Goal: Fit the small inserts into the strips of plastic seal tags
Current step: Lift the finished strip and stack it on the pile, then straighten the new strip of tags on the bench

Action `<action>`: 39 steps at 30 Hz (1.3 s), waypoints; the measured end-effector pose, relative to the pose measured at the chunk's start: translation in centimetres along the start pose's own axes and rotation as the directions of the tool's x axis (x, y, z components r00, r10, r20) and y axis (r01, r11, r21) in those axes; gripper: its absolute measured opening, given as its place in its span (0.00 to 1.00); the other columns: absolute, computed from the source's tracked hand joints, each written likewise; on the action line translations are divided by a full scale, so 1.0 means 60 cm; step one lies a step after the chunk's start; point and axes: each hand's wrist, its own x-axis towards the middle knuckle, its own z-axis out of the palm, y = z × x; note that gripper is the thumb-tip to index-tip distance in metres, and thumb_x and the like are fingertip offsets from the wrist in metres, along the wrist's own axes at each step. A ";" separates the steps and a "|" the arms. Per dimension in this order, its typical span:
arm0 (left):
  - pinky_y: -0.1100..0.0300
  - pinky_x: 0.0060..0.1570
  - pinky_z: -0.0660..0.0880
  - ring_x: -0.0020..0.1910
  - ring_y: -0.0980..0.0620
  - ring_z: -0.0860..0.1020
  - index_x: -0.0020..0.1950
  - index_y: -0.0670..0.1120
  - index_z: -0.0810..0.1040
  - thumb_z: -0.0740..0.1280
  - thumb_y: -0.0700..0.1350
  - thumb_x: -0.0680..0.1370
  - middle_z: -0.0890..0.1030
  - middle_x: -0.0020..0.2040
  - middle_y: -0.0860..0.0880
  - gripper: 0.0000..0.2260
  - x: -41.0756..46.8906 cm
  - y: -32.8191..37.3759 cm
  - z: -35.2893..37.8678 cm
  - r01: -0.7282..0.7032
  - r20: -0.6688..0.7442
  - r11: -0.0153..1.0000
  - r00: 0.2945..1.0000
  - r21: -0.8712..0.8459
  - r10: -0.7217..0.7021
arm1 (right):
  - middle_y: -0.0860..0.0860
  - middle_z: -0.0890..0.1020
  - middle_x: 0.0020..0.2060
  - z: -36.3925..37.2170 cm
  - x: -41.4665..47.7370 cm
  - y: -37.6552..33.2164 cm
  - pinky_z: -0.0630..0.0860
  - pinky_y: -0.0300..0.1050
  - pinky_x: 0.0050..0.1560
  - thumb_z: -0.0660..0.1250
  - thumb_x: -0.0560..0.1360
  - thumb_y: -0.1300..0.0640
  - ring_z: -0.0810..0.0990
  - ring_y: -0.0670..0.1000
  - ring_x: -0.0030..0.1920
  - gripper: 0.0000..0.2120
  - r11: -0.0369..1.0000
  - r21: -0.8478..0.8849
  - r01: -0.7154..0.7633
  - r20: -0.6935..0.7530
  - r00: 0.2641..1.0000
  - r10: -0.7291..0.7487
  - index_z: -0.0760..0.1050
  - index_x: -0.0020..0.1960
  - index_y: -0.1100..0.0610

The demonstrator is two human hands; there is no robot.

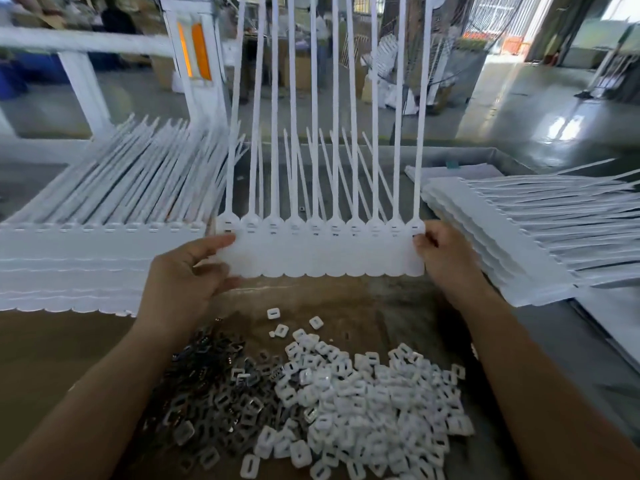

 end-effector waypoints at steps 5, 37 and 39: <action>0.82 0.39 0.67 0.38 0.67 0.77 0.59 0.47 0.78 0.67 0.32 0.73 0.79 0.53 0.50 0.18 0.000 -0.014 0.011 -0.077 0.019 0.956 0.997 0.282 0.074 | 0.53 0.77 0.53 0.004 0.003 0.010 0.66 0.42 0.49 0.57 0.80 0.56 0.71 0.48 0.48 0.13 1.000 -0.005 0.017 -0.035 0.999 -0.017 0.73 0.60 0.59; 0.71 0.61 0.54 0.67 0.52 0.66 0.63 0.46 0.75 0.56 0.37 0.79 0.70 0.68 0.51 0.16 0.006 -0.048 0.016 -0.305 0.375 0.716 0.925 0.628 0.065 | 0.56 0.79 0.55 0.010 -0.009 0.025 0.70 0.46 0.55 0.66 0.74 0.59 0.77 0.54 0.54 0.15 0.981 -0.195 0.011 -0.003 1.000 -0.012 0.74 0.60 0.62; 0.74 0.59 0.50 0.68 0.53 0.65 0.64 0.47 0.73 0.55 0.36 0.79 0.68 0.69 0.51 0.17 0.006 -0.051 0.015 -0.336 0.403 0.686 0.913 0.645 0.069 | 0.59 0.80 0.54 0.011 -0.008 0.025 0.71 0.47 0.53 0.66 0.74 0.60 0.77 0.56 0.53 0.13 0.974 -0.223 0.022 0.004 1.000 -0.022 0.75 0.57 0.64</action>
